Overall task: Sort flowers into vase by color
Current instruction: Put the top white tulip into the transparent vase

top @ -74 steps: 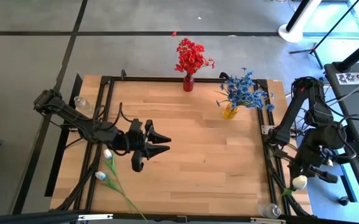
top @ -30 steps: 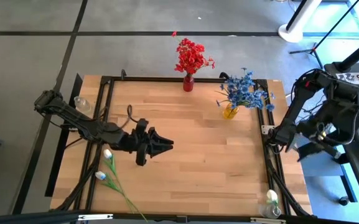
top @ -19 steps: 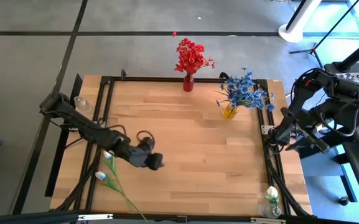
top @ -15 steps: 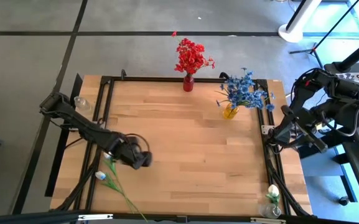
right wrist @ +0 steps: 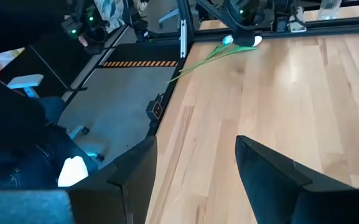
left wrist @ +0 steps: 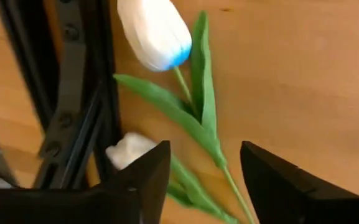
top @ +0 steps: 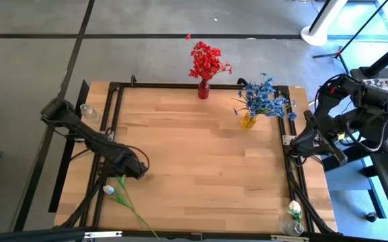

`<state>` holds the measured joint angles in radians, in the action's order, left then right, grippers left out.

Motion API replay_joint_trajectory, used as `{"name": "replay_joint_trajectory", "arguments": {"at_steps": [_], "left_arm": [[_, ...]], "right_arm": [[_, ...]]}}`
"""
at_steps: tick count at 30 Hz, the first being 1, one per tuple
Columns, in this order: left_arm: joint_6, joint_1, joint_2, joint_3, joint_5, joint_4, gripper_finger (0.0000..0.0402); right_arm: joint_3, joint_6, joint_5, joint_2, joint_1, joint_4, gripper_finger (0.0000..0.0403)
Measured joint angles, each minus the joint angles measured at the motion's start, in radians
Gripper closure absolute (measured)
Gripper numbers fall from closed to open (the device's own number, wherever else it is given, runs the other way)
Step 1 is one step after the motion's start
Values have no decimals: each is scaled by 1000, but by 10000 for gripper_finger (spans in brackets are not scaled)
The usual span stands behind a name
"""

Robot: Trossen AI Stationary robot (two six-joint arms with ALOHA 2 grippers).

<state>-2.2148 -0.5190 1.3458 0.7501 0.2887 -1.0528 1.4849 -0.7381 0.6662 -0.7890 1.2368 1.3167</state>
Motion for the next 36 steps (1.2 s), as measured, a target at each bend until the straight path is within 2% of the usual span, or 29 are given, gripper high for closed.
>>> {"name": "replay_joint_trajectory", "arguments": {"at_steps": [6,14,17,21,23,27,29,32,34,36], "left_arm": [[-111,-5,-60,-134,-50,107,191],[-195,-4,-87,-291,3,284,204],[-210,-4,-88,-291,-17,293,222],[-185,4,-85,-263,-104,299,276],[-180,4,-83,-240,-189,309,312],[-168,10,-83,-171,-430,326,383],[-158,12,-82,-127,-541,315,392],[-94,32,-83,-34,-762,330,387],[-3,44,-83,29,-923,358,387],[163,57,-83,91,-1090,451,389]], "right_arm": [[0,-2,-33,-20,0,0,185],[0,-27,-31,-43,0,1,185],[0,-28,-31,-53,0,1,185],[0,-23,-31,-55,0,2,185],[0,-17,-28,-55,0,2,185],[0,-9,0,-52,0,2,185],[0,10,17,-52,0,2,185],[-1,14,47,-53,0,2,185],[-1,14,73,-53,0,2,185],[-1,14,107,-53,0,2,185]]}}
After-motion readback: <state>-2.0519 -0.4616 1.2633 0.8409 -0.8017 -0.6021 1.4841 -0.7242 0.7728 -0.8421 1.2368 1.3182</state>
